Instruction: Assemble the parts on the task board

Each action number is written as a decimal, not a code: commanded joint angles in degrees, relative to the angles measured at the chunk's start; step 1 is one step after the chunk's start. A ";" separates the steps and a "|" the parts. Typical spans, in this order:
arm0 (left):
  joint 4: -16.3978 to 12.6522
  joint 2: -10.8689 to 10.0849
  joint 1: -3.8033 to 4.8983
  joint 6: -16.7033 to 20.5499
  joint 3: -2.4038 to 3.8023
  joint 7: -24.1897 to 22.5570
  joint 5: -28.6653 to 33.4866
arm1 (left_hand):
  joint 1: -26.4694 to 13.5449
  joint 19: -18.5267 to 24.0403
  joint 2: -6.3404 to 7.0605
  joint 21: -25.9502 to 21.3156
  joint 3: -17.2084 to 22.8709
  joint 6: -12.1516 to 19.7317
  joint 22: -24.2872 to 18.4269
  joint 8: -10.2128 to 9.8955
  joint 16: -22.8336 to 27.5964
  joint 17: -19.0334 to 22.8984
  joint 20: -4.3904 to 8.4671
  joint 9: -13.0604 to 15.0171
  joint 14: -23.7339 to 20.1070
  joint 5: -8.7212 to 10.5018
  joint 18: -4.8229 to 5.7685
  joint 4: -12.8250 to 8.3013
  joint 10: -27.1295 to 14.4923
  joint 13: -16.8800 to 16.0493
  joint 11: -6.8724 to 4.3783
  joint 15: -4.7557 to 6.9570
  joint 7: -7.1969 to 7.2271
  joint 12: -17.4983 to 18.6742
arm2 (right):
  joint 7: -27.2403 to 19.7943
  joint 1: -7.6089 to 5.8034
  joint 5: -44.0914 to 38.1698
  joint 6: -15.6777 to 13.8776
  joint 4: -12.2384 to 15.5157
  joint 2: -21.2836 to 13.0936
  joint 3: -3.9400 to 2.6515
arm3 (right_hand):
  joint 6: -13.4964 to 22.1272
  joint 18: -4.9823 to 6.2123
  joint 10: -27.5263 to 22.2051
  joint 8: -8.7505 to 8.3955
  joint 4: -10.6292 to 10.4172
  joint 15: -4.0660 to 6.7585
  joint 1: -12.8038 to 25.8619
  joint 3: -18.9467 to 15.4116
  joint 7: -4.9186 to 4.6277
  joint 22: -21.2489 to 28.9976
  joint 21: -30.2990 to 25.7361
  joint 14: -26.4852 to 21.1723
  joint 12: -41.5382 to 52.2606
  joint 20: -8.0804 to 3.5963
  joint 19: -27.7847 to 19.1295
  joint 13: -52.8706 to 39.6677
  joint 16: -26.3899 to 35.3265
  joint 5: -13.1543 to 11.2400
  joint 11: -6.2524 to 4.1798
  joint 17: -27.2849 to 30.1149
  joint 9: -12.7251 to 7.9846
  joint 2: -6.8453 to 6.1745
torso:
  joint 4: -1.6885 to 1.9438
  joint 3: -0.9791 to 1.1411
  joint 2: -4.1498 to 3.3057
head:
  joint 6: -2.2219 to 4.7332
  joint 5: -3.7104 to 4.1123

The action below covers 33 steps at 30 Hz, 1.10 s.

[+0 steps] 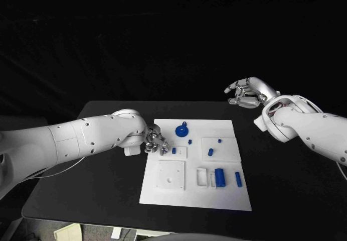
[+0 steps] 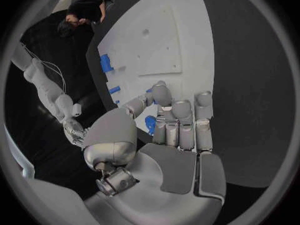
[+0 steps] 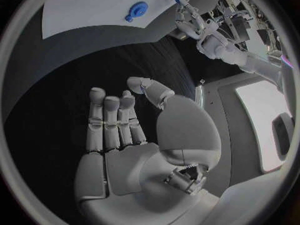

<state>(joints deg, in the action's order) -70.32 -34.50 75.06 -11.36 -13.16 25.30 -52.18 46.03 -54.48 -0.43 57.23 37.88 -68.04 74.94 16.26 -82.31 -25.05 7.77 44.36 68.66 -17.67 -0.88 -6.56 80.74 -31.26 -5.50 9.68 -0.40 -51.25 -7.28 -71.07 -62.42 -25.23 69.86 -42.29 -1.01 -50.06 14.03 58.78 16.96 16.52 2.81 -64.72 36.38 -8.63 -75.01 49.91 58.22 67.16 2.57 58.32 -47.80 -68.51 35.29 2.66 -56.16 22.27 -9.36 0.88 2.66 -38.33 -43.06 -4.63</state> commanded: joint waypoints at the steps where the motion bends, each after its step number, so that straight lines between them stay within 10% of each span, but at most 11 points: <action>1: 0.10 0.26 0.10 -0.43 0.01 -0.38 -1.54 | 0.07 0.02 -0.49 0.17 10.15 0.06 0.78 -0.20 0.00 0.06 7.56 0.05 1.13 -0.20 -0.62 -9.76 -0.03 0.09 -0.23 1.45 -0.24 -0.21 | -0.31 -0.02 0.04 0.79 0.11 0.04 -0.01 | 0.14 0.97 -0.35 -0.23 -0.01 0.28 -0.18 0.38 -0.44 -0.93 -0.20 -0.27 -0.22 0.18 -0.40 0.09 0.28 0.07 -0.02 0.09 -0.05 -0.42 | -0.02 -0.03 -0.02 | 0.00 -0.05; 33: 0.72 0.85 -0.82 -0.27 -0.21 -1.13 -4.74 | -0.07 0.05 -0.67 0.19 10.08 0.20 0.81 -0.25 0.08 0.09 7.54 0.12 1.04 0.24 -0.61 -9.65 -0.12 0.11 -0.17 1.41 -0.31 -0.19 | -0.24 -0.02 0.38 1.11 -0.14 0.37 -0.01 | 0.14 0.97 -0.38 -0.23 -0.01 0.27 -0.13 0.50 -0.44 -0.94 -0.20 -0.30 -0.20 0.20 -0.42 0.08 0.27 0.02 -0.01 0.09 -0.06 -0.41 | -0.01 -0.06 -0.03 | -0.33 -0.19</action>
<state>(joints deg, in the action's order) -69.63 -33.78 74.26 -11.31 -13.38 24.89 -56.53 46.10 -54.47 -0.49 57.22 37.97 -68.04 74.93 16.24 -82.31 -25.05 7.78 44.40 68.76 -17.25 -0.89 -6.48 80.74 -31.21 -5.31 9.58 -0.40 -51.25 -7.24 -71.07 -62.11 -24.91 69.73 -42.01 -1.00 -49.89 14.07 58.78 16.96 16.40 2.80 -64.73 36.50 -8.70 -74.99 49.91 58.21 67.16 2.77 58.13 -47.81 -68.51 35.29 2.66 -56.16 22.28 -9.36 0.88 2.60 -38.34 -43.39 -4.77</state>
